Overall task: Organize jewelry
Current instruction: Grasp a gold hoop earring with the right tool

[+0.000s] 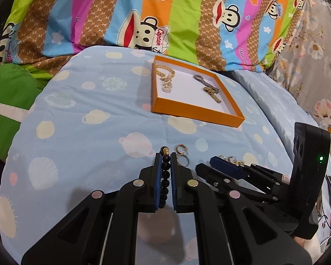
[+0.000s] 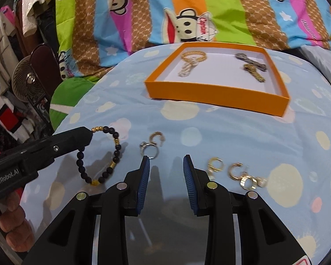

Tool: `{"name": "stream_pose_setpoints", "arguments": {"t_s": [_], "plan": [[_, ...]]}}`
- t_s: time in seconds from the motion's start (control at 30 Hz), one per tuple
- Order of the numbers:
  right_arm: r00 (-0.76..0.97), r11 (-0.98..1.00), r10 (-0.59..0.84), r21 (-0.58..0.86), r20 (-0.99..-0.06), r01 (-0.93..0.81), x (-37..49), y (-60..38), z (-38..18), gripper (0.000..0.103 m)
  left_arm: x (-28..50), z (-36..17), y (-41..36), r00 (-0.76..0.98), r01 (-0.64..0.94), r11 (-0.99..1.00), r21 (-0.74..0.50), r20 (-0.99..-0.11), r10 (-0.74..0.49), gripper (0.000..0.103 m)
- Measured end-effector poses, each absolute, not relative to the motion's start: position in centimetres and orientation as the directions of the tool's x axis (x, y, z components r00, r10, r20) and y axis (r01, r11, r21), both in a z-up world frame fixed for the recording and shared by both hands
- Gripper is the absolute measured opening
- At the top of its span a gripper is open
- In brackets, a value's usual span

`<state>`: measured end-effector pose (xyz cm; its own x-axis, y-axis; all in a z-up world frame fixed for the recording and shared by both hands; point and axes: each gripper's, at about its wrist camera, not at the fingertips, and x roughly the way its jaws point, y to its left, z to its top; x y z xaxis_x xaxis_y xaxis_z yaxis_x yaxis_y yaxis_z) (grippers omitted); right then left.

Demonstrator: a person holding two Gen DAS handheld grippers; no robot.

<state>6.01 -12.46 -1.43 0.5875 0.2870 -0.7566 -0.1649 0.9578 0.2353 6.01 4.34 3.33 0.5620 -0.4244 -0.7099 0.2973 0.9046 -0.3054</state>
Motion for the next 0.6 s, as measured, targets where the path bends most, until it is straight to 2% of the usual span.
{"name": "stream_pose_setpoints", "arguments": {"t_s": [0.43, 0.47, 0.5, 0.6], "plan": [[0.571, 0.965, 0.260, 0.189, -0.779, -0.181, 8.2, -10.4, -2.2, 0.032, 7.2, 1.8, 6.5, 0.569, 0.241, 0.926, -0.290, -0.731, -0.377, 0.007], [0.573, 0.966, 0.255, 0.183, -0.779, -0.181, 8.1, -10.4, -2.2, 0.030, 7.2, 1.8, 6.6, 0.568, 0.240, 0.926, -0.291, -0.732, -0.377, 0.007], [0.573, 0.967, 0.251, 0.176, -0.780, -0.185, 8.1, -10.3, -2.2, 0.020, 7.2, 1.7, 6.6, 0.567, 0.241, 0.926, -0.292, -0.732, -0.378, 0.007], [0.577, 0.967, 0.248, 0.169, -0.778, -0.189, 8.0, -10.2, -2.1, 0.020, 7.2, 1.7, 6.5, 0.566, 0.247, 0.924, -0.291, -0.731, -0.382, 0.007]]}}
